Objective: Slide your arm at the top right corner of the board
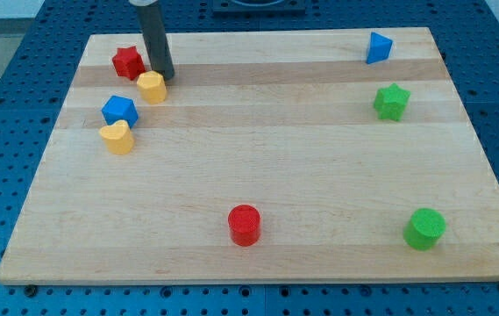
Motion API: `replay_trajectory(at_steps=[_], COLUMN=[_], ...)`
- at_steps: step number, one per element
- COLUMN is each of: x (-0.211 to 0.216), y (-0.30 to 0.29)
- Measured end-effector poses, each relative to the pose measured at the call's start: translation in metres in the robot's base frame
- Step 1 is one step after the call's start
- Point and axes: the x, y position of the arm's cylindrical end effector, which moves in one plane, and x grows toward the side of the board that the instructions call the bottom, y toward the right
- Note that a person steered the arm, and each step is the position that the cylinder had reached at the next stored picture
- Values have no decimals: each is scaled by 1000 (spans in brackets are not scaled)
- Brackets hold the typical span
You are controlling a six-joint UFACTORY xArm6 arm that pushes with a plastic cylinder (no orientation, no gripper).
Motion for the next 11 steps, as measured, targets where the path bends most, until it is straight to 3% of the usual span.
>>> replay_trajectory(at_steps=[2, 3, 5, 7, 8, 11], x=[51, 51, -6, -96, -113, -113], y=[-10, -5, 98, 201, 232, 265])
